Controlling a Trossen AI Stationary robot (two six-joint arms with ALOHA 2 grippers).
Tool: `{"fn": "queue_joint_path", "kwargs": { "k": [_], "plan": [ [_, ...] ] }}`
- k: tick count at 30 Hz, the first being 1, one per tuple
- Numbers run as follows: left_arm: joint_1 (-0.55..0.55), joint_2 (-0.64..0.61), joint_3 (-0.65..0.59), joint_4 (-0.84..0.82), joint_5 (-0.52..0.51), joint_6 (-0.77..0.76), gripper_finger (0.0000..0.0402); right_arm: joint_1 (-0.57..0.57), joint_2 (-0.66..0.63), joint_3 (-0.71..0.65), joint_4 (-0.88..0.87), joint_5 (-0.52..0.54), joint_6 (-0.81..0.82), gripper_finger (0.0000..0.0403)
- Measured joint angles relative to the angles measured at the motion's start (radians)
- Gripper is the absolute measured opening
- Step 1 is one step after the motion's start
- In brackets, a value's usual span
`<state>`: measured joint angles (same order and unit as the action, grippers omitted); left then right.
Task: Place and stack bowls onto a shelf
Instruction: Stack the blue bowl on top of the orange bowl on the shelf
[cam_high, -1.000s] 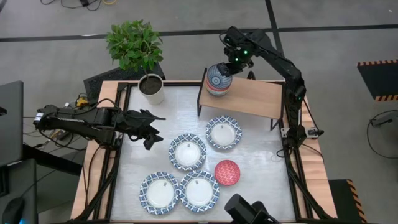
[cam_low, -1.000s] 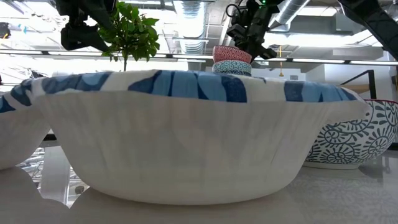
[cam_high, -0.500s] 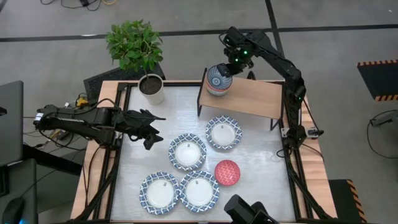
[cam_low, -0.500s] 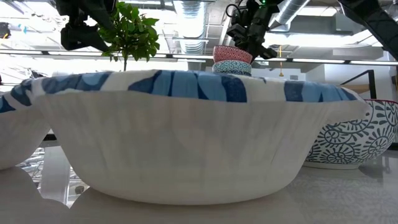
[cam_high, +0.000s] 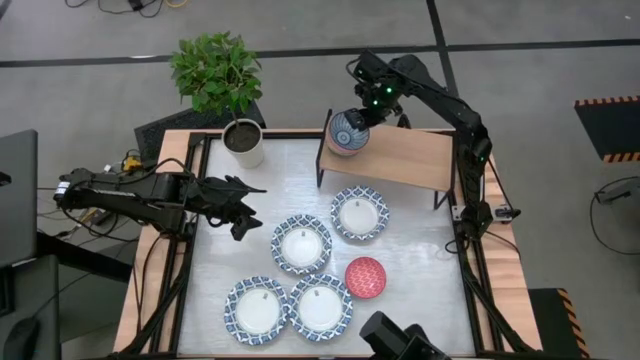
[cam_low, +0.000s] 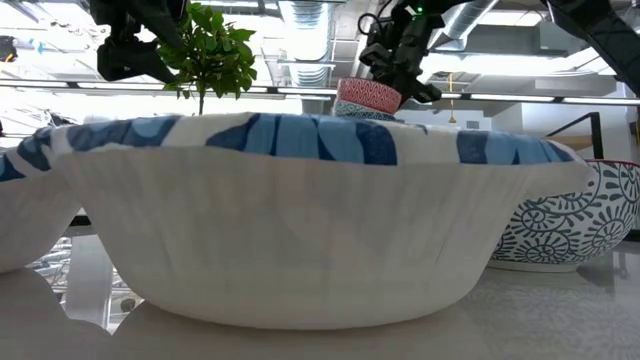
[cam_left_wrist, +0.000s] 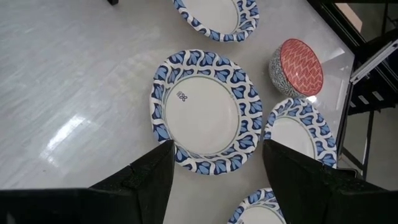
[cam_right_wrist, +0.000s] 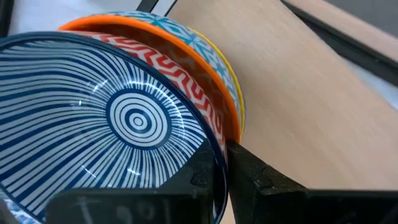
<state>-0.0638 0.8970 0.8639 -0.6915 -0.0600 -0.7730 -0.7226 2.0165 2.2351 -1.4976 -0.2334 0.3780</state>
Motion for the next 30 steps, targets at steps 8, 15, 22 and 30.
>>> {"fn": "queue_joint_path", "kwargs": {
  "k": [8, 15, 22, 30],
  "plan": [
    [0.0, 0.0, 0.0, 0.0, -0.001, -0.007, 0.0228, -0.005, 0.0, 0.0, 0.045, -0.004, -0.021, 0.0059],
    [0.0, 0.0, 0.0, 0.0, -0.002, -0.007, 0.0228, -0.001, 0.0, -0.001, 0.05, -0.004, -0.047, 0.0072],
    [0.0, 0.0, 0.0, 0.0, -0.005, -0.008, 0.0228, 0.0, 0.0, 0.004, 0.06, -0.009, -0.047, 0.013],
    [0.0, 0.0, 0.0, 0.0, -0.005, -0.008, 0.0228, -0.016, -0.001, 0.1, 0.102, -0.001, -0.038, 0.0173]
  ]
}}
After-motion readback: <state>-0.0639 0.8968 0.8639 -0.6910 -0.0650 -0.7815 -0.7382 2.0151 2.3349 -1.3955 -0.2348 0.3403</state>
